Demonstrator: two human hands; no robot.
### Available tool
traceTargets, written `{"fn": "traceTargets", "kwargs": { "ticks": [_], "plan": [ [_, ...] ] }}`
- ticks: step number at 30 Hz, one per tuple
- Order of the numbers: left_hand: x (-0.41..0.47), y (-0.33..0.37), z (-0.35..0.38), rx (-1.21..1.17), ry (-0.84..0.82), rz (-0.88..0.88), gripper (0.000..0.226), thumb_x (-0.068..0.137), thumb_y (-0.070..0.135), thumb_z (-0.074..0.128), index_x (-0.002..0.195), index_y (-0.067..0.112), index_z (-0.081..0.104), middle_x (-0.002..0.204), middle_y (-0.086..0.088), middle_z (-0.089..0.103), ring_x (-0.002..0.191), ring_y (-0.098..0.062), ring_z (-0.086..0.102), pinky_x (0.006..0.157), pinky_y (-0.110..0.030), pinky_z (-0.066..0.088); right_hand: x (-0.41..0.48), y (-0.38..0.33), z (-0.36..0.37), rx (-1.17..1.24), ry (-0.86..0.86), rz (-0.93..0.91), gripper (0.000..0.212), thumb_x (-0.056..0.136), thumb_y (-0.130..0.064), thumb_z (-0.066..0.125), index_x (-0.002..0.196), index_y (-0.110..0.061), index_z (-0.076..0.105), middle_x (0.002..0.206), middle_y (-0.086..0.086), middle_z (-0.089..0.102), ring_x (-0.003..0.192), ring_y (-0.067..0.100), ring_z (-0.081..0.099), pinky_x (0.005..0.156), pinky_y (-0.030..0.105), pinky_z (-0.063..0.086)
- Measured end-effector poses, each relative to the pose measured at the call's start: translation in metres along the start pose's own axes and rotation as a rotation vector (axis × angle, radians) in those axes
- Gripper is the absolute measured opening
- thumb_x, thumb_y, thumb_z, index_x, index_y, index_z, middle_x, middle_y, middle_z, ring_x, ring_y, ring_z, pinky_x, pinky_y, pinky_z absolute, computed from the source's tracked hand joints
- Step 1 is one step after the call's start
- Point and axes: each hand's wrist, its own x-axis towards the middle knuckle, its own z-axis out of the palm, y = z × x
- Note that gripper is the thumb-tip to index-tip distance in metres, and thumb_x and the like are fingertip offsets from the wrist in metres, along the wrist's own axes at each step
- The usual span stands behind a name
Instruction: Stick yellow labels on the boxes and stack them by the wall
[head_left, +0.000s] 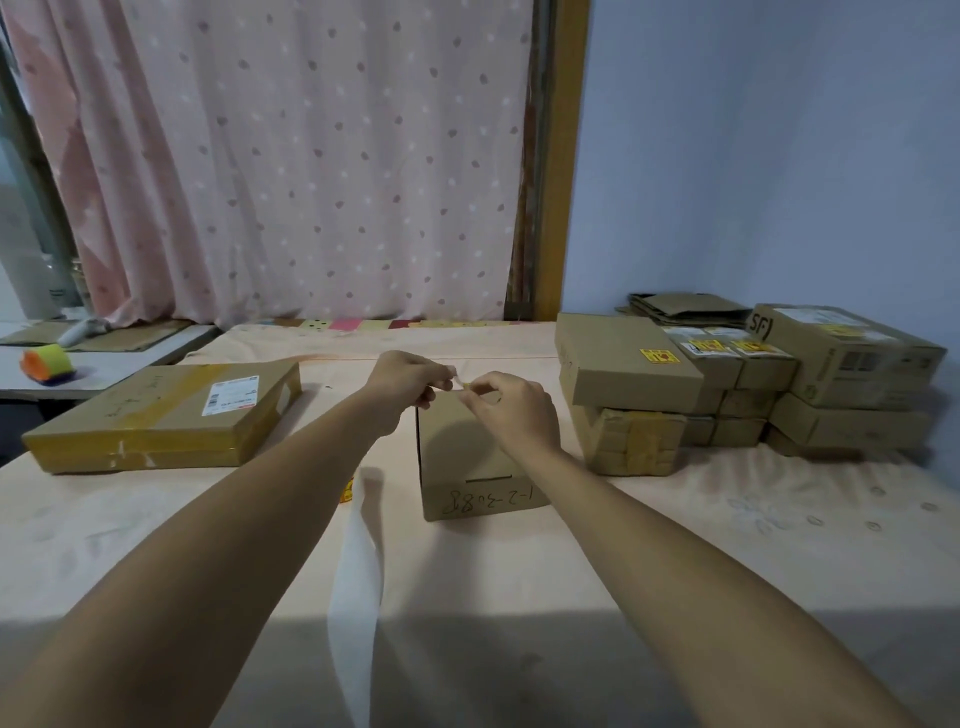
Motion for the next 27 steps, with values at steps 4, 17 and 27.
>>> {"fn": "traceTargets", "kwargs": {
  "ticks": [4, 17, 27],
  "plan": [
    [-0.002, 0.003, 0.009, -0.066, -0.008, -0.027, 0.027, 0.083, 0.022, 0.082, 0.091, -0.004, 0.077, 0.084, -0.016, 0.076, 0.060, -0.020, 0.058, 0.061, -0.031, 0.053, -0.001, 0.004, -0.008, -0.030, 0.016, -0.033, 0.028, 0.094, -0.049, 0.065, 0.109, -0.028, 0.076, 0.108, -0.011, 0.075, 0.095, 0.017, 0.067, 0.080, 0.037, 0.056],
    [0.004, -0.001, 0.033, 0.101, -0.024, -0.028, 0.004, 0.087, 0.007, 0.075, 0.083, 0.004, 0.075, 0.083, -0.011, 0.071, 0.068, -0.019, 0.056, 0.057, -0.027, 0.045, -0.011, 0.023, -0.029, 0.109, 0.113, 0.254, 0.024, 0.099, -0.046, 0.059, 0.096, -0.025, 0.072, 0.085, -0.013, 0.069, 0.082, 0.013, 0.067, 0.068, 0.032, 0.057],
    [-0.003, -0.016, 0.055, 0.160, -0.076, -0.050, 0.008, 0.086, 0.010, 0.078, 0.079, 0.010, 0.074, 0.088, -0.008, 0.070, 0.072, -0.017, 0.055, 0.060, -0.027, 0.044, -0.003, 0.041, -0.037, 0.400, -0.081, 0.508, 0.010, 0.093, -0.021, 0.074, 0.086, -0.017, 0.078, 0.081, 0.003, 0.075, 0.073, 0.016, 0.068, 0.053, 0.026, 0.050]
  ]
}}
